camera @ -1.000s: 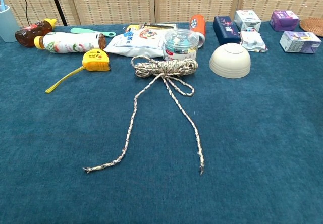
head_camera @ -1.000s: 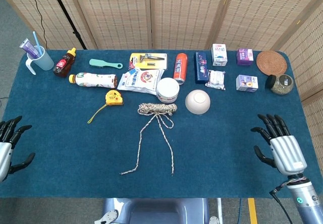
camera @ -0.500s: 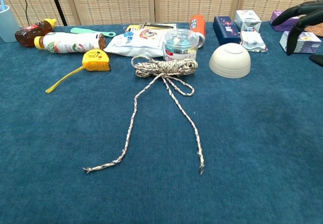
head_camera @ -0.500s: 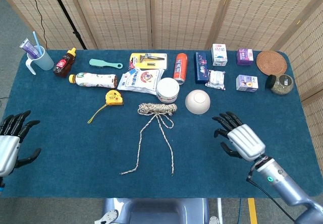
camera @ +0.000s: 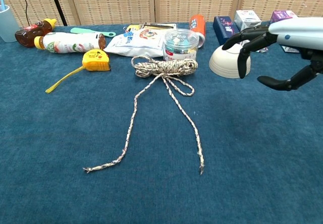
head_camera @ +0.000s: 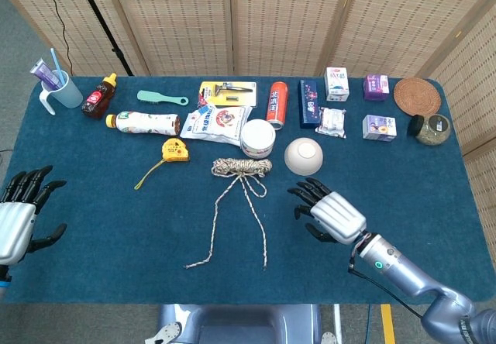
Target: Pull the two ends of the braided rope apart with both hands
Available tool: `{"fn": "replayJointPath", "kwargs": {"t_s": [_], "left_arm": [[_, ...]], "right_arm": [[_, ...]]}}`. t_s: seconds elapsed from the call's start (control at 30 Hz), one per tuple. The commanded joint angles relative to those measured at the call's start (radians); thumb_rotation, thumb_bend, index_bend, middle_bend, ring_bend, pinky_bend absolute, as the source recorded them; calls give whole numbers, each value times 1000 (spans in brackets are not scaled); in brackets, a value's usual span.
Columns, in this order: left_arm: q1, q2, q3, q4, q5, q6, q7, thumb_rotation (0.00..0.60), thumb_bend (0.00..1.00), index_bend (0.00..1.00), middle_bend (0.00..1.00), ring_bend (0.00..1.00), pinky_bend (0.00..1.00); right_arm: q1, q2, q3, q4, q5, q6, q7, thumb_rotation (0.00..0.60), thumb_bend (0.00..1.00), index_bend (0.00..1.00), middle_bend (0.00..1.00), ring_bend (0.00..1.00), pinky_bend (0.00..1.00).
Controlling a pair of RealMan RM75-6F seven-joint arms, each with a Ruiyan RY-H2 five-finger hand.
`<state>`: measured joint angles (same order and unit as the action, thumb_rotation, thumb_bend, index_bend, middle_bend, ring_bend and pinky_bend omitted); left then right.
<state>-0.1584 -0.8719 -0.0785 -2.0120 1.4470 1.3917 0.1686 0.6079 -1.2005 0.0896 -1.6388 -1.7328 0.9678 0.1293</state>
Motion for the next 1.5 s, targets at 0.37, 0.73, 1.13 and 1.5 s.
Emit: {"fn": "replayJointPath", "kwargs": {"t_s": [0.37, 0.73, 1.13, 1.5], "left_arm": [[5, 7, 8, 5, -9, 6, -11, 600, 242, 212, 65, 58, 0], [6, 13, 7, 22, -10, 14, -32, 600, 242, 212, 65, 58, 0], [4, 10, 9, 38, -14, 10, -52, 600, 242, 212, 65, 58, 0], [7, 13, 12, 47, -13, 13, -70, 600, 242, 212, 65, 58, 0]], "right_arm": [[92, -113, -30, 89, -4, -52, 2, 600, 452, 444, 135, 6, 0], [137, -183, -53, 126, 7, -73, -17, 600, 346, 483, 164, 26, 0], [190, -283, -66, 212, 24, -106, -20, 600, 347, 495, 176, 35, 0], [186, -352, -67, 266, 38, -44, -24, 600, 346, 499, 120, 0, 0]]}}
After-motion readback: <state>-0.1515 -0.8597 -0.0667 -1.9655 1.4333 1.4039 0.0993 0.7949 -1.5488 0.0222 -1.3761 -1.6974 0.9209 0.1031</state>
